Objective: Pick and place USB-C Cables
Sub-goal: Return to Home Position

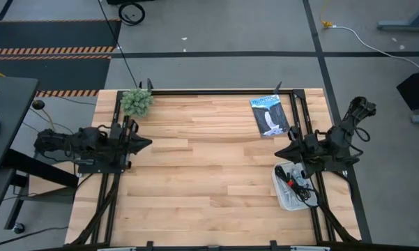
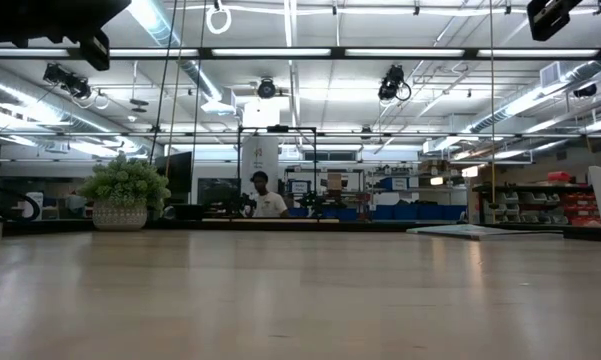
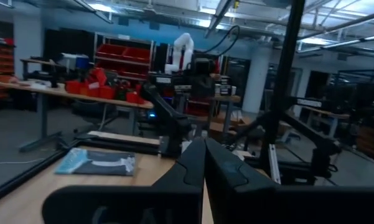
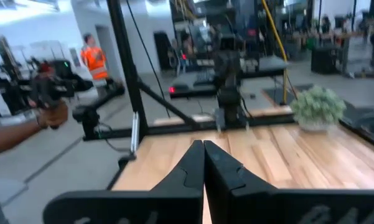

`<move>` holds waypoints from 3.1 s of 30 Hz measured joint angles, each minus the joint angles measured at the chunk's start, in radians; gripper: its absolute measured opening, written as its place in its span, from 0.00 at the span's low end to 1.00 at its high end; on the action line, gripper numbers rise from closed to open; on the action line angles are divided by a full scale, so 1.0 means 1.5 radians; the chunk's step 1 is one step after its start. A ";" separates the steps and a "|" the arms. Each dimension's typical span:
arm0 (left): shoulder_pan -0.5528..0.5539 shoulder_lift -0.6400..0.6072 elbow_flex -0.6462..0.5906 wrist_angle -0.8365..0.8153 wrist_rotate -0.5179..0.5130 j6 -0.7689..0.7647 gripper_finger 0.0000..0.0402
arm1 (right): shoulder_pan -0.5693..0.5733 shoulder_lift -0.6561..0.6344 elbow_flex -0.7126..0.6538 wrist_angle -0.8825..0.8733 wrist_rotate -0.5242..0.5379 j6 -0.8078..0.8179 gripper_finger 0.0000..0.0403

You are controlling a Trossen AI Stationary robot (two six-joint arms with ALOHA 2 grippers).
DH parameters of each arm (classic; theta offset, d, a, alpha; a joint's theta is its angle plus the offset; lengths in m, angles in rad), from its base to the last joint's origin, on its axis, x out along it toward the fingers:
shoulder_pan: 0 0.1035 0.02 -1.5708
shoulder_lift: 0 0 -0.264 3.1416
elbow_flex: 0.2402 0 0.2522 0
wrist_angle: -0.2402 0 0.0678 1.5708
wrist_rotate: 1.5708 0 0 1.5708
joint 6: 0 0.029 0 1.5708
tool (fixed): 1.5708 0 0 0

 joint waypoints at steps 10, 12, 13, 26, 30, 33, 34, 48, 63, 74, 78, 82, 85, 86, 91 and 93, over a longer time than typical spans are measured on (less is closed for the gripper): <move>0.027 -0.078 0.005 -0.071 -0.007 0.002 0.03 | -0.097 0.001 -0.112 0.210 -0.117 -0.058 0.01; 0.027 -0.080 0.005 -0.078 -0.014 0.009 0.03 | -0.119 0.001 -0.121 0.223 -0.124 -0.058 0.01; 0.027 -0.080 0.005 -0.080 -0.016 0.009 0.03 | -0.132 0.002 -0.126 0.231 -0.129 -0.058 0.01; 0.027 -0.079 0.005 -0.089 -0.017 0.006 0.02 | -0.367 0.011 -0.140 0.300 -0.363 -0.036 0.01; 0.027 -0.079 0.005 -0.109 -0.016 0.002 0.02 | -0.406 0.025 -0.142 0.300 -0.400 -0.034 0.01; 0.027 -0.079 0.005 -0.131 -0.016 -0.010 0.02 | -0.416 0.030 -0.158 0.301 -0.402 -0.038 0.01; 0.027 -0.079 0.005 -0.136 -0.016 -0.012 0.02 | -0.419 0.030 -0.168 0.304 -0.402 -0.039 0.01; 0.024 -0.079 0.006 -0.147 0.004 -0.040 0.02 | -0.429 -0.059 -0.205 0.290 -0.414 -0.080 0.01; 0.016 -0.079 0.006 -0.167 -0.016 -0.040 0.02 | -0.429 -0.225 -0.204 0.162 -0.419 -0.087 0.01; 0.017 -0.079 0.006 -0.170 -0.023 -0.038 0.02 | -0.429 -0.229 -0.274 0.198 -0.440 -0.054 0.01; 0.017 -0.079 0.006 -0.170 -0.023 -0.032 0.02 | -0.429 -0.229 -0.274 0.203 -0.440 -0.053 0.01; 0.017 -0.079 0.006 -0.170 -0.023 -0.026 0.02 | -0.429 -0.229 -0.274 0.201 -0.440 -0.053 0.01; 0.017 -0.079 0.003 -0.170 -0.032 -0.027 0.02 | -0.429 -0.229 -0.274 0.186 -0.439 -0.059 0.01; 0.017 -0.079 0.001 -0.173 -0.037 -0.027 0.02 | -0.429 -0.229 -0.274 0.179 -0.439 -0.064 0.01; 0.017 -0.079 -0.038 -0.173 -0.040 -0.029 0.02 | -0.429 -0.228 -0.274 0.158 -0.408 -0.106 0.02; 0.018 -0.079 -0.056 -0.171 -0.047 -0.034 0.02 | -0.429 -0.228 -0.274 0.160 -0.398 -0.115 0.02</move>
